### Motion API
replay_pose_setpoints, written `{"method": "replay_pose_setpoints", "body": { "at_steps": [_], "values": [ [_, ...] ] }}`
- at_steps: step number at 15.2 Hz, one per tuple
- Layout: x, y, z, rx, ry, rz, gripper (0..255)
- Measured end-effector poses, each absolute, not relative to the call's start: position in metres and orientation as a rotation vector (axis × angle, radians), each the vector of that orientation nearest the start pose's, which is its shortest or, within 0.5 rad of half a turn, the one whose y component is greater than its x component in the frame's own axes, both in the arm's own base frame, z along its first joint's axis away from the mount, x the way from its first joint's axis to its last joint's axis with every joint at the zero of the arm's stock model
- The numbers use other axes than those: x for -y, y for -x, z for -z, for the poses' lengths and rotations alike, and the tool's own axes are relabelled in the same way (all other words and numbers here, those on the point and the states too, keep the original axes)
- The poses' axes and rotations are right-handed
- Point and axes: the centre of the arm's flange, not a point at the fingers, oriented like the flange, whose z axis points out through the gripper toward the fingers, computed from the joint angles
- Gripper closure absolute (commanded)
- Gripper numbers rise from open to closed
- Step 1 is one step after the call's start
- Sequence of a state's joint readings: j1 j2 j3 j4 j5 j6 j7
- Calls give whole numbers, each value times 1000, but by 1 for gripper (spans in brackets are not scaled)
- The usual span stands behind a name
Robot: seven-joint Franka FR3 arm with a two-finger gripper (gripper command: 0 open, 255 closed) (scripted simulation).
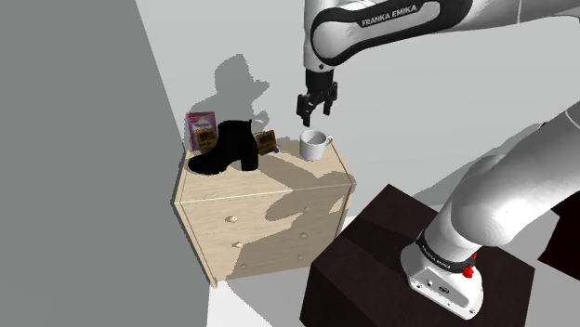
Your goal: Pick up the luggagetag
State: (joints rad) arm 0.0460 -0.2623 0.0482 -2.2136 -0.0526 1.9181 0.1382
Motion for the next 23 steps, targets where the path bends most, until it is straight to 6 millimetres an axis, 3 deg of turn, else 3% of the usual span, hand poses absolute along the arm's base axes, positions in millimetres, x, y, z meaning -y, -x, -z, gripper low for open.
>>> {"method": "replay_pose_setpoints", "body": {
  "at_steps": [17, 23],
  "values": [
    [-113, -653, -387, 124, 3244, -7, 0],
    [-119, -664, -360, 136, 3245, -4, 0]
  ]
}}
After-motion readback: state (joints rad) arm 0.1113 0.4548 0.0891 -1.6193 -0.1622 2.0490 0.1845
